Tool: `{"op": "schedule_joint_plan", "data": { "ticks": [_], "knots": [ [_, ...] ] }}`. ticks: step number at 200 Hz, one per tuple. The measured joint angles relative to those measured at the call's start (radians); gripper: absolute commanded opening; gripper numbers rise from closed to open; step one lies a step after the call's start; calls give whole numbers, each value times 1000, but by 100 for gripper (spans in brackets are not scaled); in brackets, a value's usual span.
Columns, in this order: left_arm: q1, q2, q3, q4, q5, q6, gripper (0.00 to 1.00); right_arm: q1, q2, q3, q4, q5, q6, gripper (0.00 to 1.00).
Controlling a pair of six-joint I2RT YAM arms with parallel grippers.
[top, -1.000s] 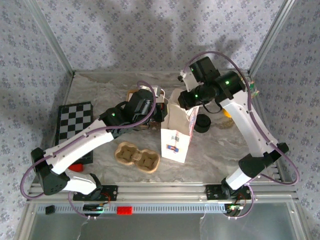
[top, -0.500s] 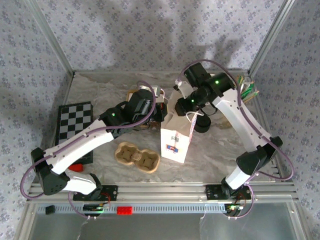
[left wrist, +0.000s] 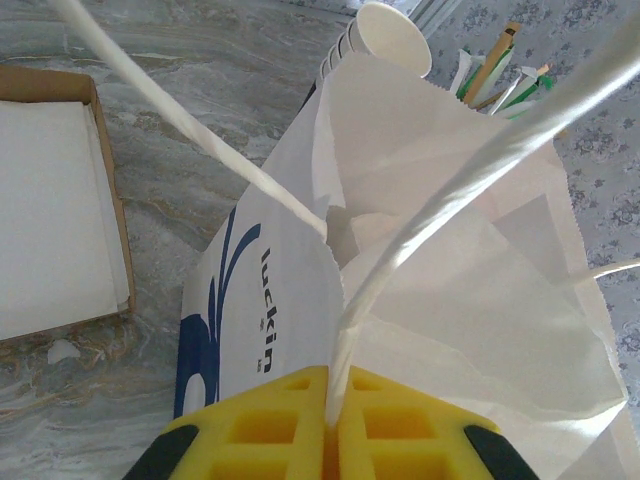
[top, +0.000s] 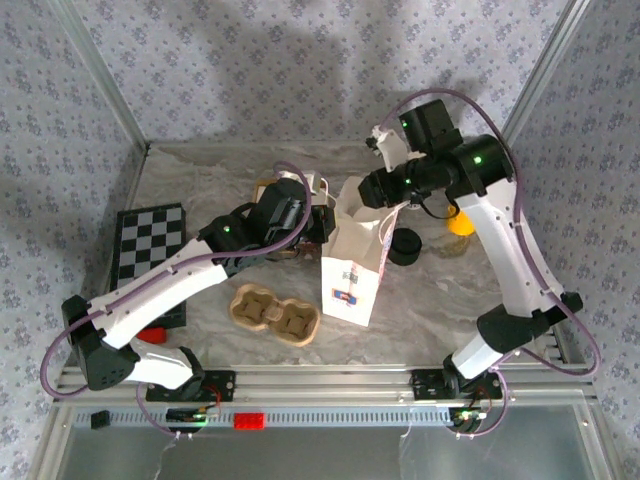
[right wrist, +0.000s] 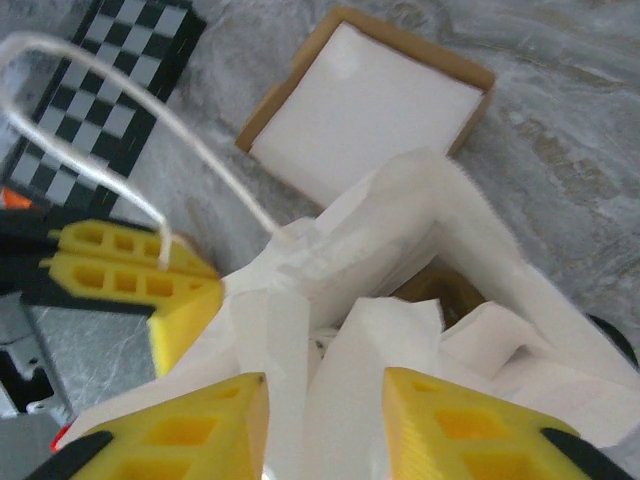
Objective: Pack the takeout coffee
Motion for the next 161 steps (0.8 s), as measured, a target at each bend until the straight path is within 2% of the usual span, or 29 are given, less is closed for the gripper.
{"op": "schedule_joint_plan", "data": {
  "ticks": [27, 65, 98, 124, 151, 161],
  "knots": [
    [0, 0, 0, 0, -1, 0, 11, 50, 38, 10, -69, -30, -56, 18],
    [0, 0, 0, 0, -7, -3, 12, 72, 110, 14, -136, -31, -114, 12],
    [0, 0, 0, 0, -11, -4, 13, 80, 154, 6, -162, -3, -134, 12],
    [0, 0, 0, 0, -11, -7, 15, 80, 169, 12, -172, 31, -143, 19],
    [0, 0, 0, 0, -11, -11, 22, 79, 172, 60, -171, 31, -149, 34],
    [0, 0, 0, 0, -11, -10, 23, 79, 172, 90, -168, 30, -142, 37]
  ]
}}
